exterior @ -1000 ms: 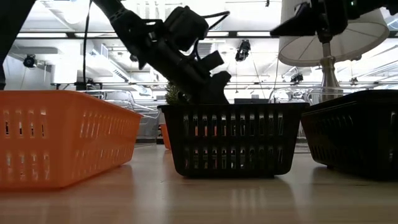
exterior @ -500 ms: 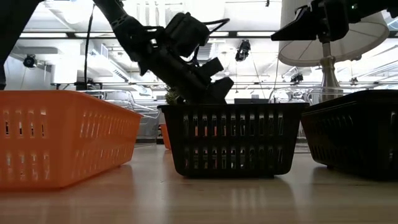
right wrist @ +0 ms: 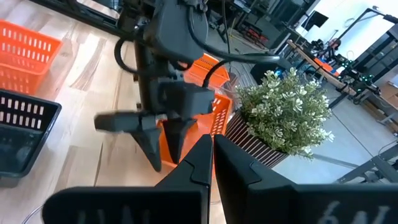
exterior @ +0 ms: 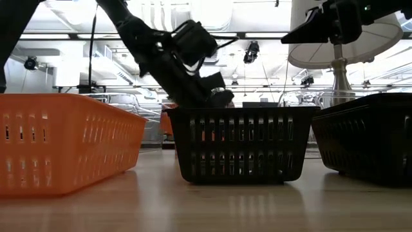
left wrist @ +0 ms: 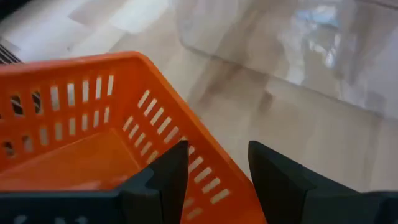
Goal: Stack baskets by color
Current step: Stack the middle orange bin on the bottom orange bin
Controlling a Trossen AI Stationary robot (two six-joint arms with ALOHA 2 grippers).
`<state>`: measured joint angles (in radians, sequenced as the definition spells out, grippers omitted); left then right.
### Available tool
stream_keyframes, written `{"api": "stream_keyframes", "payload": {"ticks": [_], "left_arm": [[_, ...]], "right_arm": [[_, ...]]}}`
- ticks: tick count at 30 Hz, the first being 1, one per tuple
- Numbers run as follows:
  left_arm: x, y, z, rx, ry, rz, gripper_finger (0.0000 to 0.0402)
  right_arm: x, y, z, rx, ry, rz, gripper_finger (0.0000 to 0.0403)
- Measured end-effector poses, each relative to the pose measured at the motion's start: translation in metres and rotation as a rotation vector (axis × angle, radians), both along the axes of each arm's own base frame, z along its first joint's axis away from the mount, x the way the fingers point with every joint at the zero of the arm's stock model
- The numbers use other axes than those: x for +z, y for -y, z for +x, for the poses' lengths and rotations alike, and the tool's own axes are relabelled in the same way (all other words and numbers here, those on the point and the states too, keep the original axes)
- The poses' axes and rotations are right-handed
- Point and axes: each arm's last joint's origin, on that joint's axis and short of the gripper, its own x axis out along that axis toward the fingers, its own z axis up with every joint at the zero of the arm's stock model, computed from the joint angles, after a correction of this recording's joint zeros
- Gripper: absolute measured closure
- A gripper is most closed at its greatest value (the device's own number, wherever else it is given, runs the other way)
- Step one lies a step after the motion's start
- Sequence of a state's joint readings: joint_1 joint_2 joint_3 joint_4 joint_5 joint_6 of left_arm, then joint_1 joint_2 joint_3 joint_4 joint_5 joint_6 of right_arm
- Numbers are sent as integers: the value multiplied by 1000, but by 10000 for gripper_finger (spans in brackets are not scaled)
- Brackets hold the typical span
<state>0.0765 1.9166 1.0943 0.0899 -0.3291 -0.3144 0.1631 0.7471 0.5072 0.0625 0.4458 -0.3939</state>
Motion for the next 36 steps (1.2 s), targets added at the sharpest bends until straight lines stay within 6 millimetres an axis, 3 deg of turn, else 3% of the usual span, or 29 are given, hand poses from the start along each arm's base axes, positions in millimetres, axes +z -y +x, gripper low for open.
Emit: {"api": "stream_keyframes", "payload": {"ticks": [9, 14, 19, 25, 30, 36], "left_arm": [[34, 4, -16, 0, -9, -21, 252], [44, 2, -14, 3, 73, -15, 252], [37, 1, -4, 7, 125, -11, 252], [25, -1, 0, 68, 70, -66, 252], [75, -6, 3, 185, -83, -177, 252], [88, -13, 10, 242, -129, -232, 252]], "right_arm": [[0, 0, 0, 0, -2, -2, 394], [0, 0, 0, 1, -4, -8, 394], [0, 0, 0, 2, -3, -9, 394], [0, 0, 0, 4, -3, -18, 394], [0, 0, 0, 4, -5, -20, 394], [3, 0, 0, 4, 4, -19, 394]]}}
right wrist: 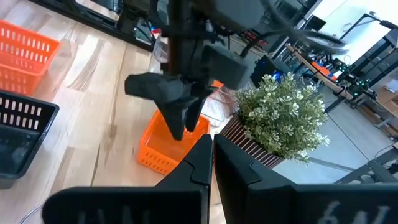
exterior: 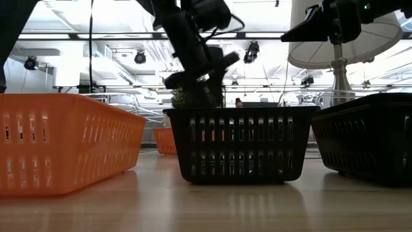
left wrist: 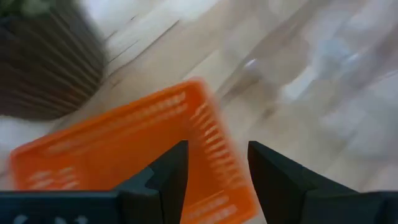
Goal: Stack baskets by color
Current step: Stack the middle orange bin on the bottom orange bin
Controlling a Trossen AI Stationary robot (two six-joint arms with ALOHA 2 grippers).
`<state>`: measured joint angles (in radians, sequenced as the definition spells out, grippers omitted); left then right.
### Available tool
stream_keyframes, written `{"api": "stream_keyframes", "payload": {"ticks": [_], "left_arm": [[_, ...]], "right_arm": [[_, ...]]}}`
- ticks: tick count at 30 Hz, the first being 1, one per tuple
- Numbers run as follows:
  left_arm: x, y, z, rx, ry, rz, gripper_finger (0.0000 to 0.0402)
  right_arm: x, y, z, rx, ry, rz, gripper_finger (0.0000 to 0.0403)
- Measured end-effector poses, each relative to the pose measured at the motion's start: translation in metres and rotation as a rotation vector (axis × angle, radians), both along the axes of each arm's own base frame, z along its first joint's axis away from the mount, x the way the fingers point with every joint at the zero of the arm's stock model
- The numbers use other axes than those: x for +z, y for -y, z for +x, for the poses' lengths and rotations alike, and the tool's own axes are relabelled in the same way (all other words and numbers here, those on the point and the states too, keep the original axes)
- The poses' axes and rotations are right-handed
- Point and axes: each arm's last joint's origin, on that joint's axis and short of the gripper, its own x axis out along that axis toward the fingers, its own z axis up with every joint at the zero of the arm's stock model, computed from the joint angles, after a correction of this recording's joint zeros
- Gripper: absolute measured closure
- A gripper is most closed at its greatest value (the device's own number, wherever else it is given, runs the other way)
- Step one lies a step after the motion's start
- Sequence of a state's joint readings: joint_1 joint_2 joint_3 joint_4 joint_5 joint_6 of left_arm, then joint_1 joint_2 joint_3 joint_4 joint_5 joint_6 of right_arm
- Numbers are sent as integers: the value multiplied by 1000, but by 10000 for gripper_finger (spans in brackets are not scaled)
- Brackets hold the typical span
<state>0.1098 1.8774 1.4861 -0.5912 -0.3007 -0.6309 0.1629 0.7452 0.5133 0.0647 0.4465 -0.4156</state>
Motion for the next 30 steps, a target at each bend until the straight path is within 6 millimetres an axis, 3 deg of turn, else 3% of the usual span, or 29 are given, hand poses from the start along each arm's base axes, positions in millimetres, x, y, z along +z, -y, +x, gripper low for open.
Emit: {"api": "stream_keyframes", "payload": {"ticks": [3, 6, 17, 30], "left_arm": [[2, -3, 4, -2, 74, -28, 249], [-10, -3, 8, 3, 69, -30, 234], [-39, -7, 22, 9, 48, -34, 126], [-63, -15, 31, 45, 48, -47, 132]], "right_arm": [[0, 0, 0, 0, -2, -1, 394], [0, 0, -1, 2, -5, -6, 394], [0, 0, -1, 5, -10, -19, 394], [-1, 0, -1, 6, -12, -19, 394]]}}
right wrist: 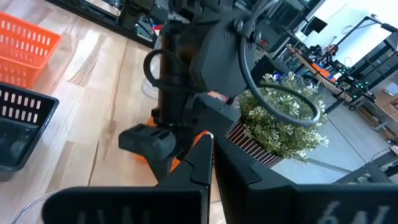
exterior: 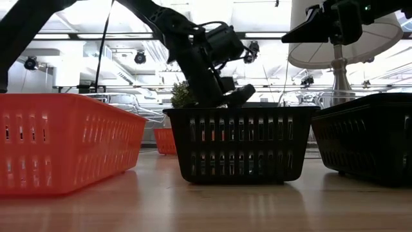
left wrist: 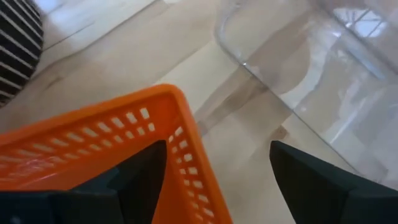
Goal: Stack baskets by color
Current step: Stack the middle orange bin on the bottom orange bin
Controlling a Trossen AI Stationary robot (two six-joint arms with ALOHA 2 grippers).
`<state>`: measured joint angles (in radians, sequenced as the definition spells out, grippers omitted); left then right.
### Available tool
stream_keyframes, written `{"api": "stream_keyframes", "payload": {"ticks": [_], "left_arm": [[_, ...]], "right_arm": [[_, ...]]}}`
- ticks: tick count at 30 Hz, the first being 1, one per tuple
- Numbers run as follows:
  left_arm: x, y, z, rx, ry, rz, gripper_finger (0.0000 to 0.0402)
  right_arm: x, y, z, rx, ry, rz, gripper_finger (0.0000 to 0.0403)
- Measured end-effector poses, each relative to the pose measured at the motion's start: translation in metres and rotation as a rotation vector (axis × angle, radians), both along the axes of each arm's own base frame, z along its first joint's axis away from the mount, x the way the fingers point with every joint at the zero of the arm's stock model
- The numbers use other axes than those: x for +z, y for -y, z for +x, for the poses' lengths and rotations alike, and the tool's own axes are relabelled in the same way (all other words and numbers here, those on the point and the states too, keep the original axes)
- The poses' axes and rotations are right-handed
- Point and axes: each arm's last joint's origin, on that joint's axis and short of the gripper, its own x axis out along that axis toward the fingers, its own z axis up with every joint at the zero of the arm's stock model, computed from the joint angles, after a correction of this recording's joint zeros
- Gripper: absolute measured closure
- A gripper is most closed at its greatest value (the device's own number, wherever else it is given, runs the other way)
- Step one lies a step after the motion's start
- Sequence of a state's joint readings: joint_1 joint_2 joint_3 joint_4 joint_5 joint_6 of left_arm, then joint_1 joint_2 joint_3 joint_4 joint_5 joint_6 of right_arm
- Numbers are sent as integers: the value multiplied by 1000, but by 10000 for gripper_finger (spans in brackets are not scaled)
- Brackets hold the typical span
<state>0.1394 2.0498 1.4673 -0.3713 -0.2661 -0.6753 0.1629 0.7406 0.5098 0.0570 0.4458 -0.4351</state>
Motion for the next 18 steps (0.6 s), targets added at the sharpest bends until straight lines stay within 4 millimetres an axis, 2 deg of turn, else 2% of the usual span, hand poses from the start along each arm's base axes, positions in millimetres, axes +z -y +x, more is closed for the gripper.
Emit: {"api": "stream_keyframes", "payload": {"ticks": [9, 13, 18], "left_arm": [[-4, 0, -3, 0, -45, -12, 143], [-5, 0, -3, 1, -48, -12, 180], [-5, 1, -4, 0, -58, -14, 248]], "right_arm": [[-1, 0, 0, 0, -2, 0, 394], [-1, 0, 0, 0, -3, -1, 394], [-1, 0, 0, 0, -4, -2, 394]]}}
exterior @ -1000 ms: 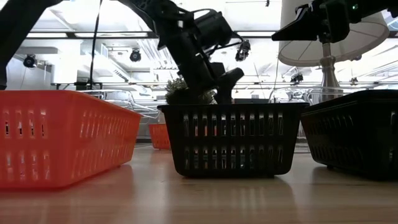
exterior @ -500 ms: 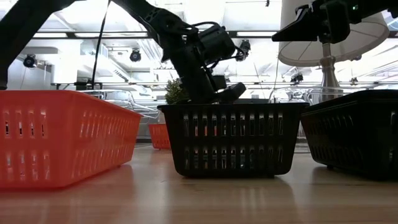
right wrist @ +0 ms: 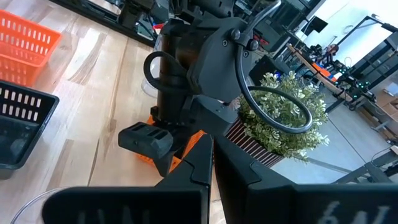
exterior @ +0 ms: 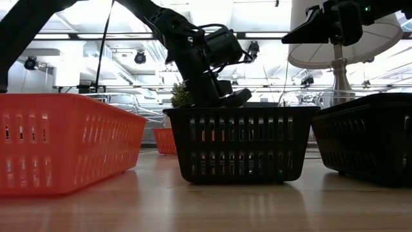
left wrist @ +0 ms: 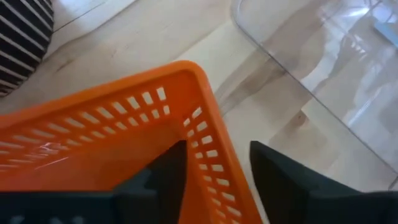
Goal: Stack baskets by color
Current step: Stack the middle orange bin on the bottom orange bin
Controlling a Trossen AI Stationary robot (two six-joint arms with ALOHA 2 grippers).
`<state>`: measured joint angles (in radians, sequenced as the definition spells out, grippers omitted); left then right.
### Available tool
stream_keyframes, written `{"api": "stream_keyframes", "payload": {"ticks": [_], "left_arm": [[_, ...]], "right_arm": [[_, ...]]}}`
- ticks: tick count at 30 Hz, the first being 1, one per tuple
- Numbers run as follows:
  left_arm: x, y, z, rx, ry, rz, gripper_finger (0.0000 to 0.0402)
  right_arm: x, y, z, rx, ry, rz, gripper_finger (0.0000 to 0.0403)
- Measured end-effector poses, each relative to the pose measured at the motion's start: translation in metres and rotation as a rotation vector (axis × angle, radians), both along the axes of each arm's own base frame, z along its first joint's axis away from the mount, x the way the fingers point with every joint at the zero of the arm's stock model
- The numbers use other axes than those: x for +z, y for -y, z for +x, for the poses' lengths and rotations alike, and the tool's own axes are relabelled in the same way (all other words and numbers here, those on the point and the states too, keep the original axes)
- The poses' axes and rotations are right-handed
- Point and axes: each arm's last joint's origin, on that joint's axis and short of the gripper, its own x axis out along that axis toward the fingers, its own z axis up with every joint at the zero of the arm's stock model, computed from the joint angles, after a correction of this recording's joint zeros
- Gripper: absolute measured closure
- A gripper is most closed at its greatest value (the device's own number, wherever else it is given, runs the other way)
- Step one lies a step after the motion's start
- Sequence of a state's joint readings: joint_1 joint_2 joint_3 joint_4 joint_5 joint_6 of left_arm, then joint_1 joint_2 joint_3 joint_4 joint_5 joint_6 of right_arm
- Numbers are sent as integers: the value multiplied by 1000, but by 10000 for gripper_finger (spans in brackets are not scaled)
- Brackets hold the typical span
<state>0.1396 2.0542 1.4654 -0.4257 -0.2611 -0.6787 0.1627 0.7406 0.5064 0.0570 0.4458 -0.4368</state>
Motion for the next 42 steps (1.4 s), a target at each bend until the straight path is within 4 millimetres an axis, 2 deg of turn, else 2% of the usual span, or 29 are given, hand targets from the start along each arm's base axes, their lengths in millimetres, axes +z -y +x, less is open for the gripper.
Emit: {"api": "stream_keyframes", "payload": {"ticks": [7, 10, 15, 21, 27, 35, 39, 42], "left_arm": [[-1, 4, 0, 5, -3, -18, 359], [-1, 7, 0, -2, -5, -17, 392], [3, 15, -2, -28, -21, -13, 395], [19, 32, -11, -178, -101, 51, 401], [53, 56, -30, -390, -168, 139, 401], [101, 102, -70, -670, -265, 306, 401], [117, 135, -91, -804, -262, 367, 401], [124, 160, -105, -830, -261, 432, 401]], "right_arm": [[0, 0, 0, 0, -1, -1, 394], [0, 0, 0, 0, -1, -1, 394], [-2, 0, 0, 0, -5, -1, 394], [-3, 0, 0, 1, -10, -3, 394], [-3, 0, -1, 3, -12, -12, 394], [-4, 0, -1, 3, -12, -9, 394], [-6, 0, -1, 5, -8, 27, 394], [-6, -1, -1, 22, 5, 61, 394]]}}
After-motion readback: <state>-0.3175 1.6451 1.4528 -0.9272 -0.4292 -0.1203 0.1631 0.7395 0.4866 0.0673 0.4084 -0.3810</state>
